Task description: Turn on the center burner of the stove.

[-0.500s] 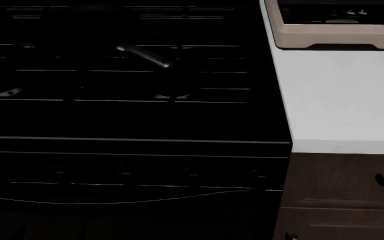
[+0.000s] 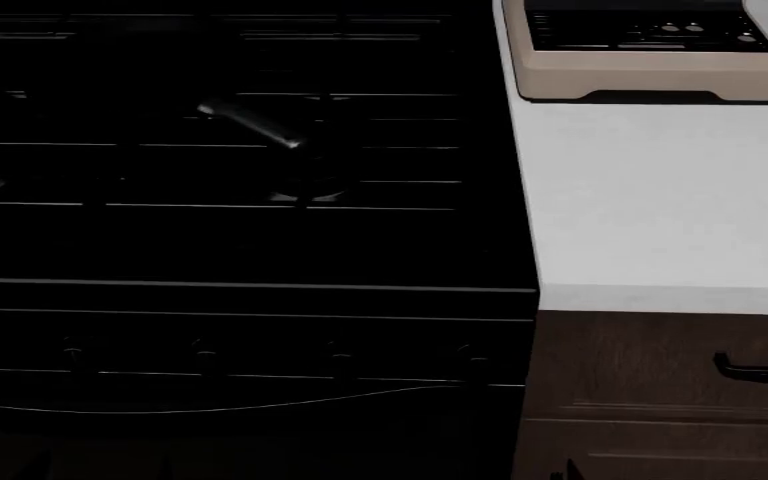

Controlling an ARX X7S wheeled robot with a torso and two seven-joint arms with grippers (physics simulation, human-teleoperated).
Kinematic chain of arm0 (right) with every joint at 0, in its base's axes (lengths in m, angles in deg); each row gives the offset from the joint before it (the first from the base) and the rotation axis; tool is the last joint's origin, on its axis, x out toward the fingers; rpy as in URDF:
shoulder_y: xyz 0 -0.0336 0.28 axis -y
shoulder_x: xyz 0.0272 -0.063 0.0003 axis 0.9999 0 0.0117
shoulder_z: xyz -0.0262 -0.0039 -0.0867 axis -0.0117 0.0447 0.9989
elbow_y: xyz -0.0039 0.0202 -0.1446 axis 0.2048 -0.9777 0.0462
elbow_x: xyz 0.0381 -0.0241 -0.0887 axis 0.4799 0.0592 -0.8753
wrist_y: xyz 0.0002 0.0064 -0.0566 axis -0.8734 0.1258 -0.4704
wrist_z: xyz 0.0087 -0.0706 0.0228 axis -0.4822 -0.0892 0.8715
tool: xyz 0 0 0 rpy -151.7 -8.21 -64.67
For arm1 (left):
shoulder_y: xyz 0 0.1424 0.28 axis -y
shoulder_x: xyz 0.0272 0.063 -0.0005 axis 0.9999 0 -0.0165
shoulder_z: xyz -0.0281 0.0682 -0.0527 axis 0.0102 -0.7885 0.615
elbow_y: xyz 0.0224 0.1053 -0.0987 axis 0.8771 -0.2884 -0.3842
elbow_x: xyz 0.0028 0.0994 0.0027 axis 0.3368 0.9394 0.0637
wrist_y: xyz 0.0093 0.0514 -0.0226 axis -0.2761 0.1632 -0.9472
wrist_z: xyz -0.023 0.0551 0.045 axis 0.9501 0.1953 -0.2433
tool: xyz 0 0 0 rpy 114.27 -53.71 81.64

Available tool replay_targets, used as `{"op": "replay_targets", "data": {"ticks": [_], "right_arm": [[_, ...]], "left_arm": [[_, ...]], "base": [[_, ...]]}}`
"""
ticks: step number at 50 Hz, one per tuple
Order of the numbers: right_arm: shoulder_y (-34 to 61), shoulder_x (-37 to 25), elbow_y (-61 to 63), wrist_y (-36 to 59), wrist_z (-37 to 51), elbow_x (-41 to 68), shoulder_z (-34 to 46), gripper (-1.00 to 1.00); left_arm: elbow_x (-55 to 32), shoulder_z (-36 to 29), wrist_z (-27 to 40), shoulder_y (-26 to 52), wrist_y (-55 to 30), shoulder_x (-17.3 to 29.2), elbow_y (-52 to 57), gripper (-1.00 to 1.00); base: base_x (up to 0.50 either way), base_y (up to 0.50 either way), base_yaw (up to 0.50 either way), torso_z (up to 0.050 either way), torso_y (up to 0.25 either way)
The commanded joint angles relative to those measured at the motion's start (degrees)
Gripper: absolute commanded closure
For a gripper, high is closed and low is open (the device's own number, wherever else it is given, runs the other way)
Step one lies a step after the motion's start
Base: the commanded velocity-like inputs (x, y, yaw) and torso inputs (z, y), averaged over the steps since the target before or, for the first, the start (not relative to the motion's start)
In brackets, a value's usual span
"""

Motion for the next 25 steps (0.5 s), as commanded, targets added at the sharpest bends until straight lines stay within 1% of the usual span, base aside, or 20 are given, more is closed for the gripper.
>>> {"op": "replay_targets", "data": {"ticks": [1,18,25], "right_arm": [[0.1,-1.2,-0.2,-1.1,0.6,0.9,1.5,-1.0],[0.2,-2.2,-0.6,-1.6,2.2,1.3,2.8,-1.0],[0.6,-2.3,-1.3,-1.9,3.4,1.2,2.9,-1.0]], "left_arm": [[-0.9,-1.2,1.2,0.2,0.2,1.0,-0.2,-1.0],[-2.2,-2.5,2.0,0.4,1.1,2.2,-0.6,-1.0],[-3.4,-3.1,1.5,0.5,0.9,2.8,-0.5,-1.0]], "base": [[0.0,0.22,0.0,0.0,0.0],[0.0,0.22,0.0,0.0,0.0],[0.0,0.0,0.0,0.0,0.0]]}}
